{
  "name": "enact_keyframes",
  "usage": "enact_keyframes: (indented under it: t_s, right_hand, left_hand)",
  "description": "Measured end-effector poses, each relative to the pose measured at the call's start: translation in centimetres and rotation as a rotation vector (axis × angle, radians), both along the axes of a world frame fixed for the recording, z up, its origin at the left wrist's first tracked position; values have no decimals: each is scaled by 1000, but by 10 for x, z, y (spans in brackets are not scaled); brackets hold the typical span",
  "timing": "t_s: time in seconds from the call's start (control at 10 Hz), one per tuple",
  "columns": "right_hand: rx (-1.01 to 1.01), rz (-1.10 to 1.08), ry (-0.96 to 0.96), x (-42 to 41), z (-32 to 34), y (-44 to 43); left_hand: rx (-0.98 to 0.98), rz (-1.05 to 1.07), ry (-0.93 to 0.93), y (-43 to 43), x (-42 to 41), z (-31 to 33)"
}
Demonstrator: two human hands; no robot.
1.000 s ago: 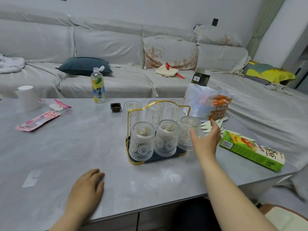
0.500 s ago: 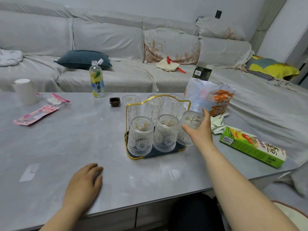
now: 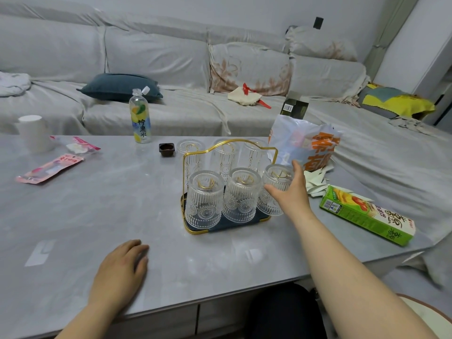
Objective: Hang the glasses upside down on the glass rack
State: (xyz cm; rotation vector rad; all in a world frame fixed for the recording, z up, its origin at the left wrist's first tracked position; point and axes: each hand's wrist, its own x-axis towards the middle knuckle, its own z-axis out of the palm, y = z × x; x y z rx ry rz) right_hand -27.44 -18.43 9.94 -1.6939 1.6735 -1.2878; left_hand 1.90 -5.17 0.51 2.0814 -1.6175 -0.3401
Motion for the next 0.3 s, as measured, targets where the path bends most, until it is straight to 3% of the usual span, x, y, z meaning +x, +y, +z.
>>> enact_keyframes:
  t_s: [0.3]
  right_hand:
    - [-25,-66,8,0,-2,4]
  left_hand:
    - [-32,9,0,-3,1,-5]
